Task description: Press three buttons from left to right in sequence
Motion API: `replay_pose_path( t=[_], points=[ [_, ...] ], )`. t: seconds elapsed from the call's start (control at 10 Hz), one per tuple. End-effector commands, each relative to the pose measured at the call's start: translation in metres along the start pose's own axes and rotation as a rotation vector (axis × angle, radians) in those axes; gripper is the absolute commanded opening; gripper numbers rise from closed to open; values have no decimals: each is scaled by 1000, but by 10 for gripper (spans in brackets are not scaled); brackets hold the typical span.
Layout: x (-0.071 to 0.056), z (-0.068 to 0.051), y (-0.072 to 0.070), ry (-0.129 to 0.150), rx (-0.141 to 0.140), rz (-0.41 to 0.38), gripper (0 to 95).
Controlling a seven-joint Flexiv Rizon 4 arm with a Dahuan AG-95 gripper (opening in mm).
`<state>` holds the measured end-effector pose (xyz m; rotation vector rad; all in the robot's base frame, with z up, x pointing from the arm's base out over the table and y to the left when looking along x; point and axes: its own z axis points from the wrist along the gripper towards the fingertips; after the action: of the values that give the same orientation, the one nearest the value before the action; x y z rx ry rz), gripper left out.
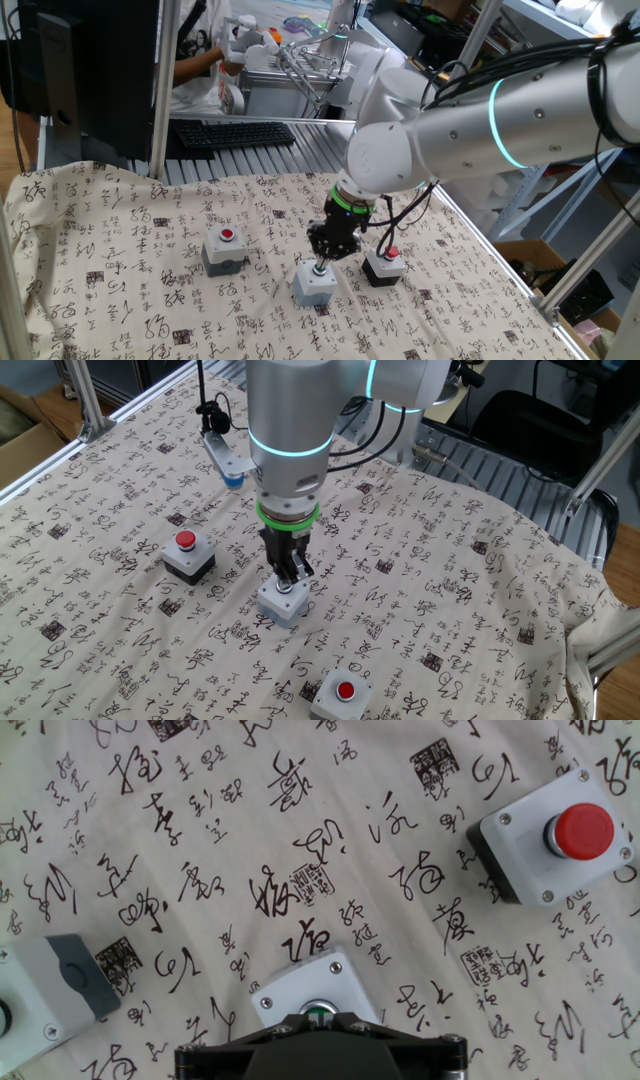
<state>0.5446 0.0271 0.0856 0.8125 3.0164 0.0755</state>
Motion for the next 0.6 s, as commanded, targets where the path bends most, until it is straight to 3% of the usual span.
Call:
replay_pose_path(
  t=[0.1,0.6],
  points=[
    [0,2,1,0,2,3,0],
    [2,7,0,-1,11,5,0]
  ],
)
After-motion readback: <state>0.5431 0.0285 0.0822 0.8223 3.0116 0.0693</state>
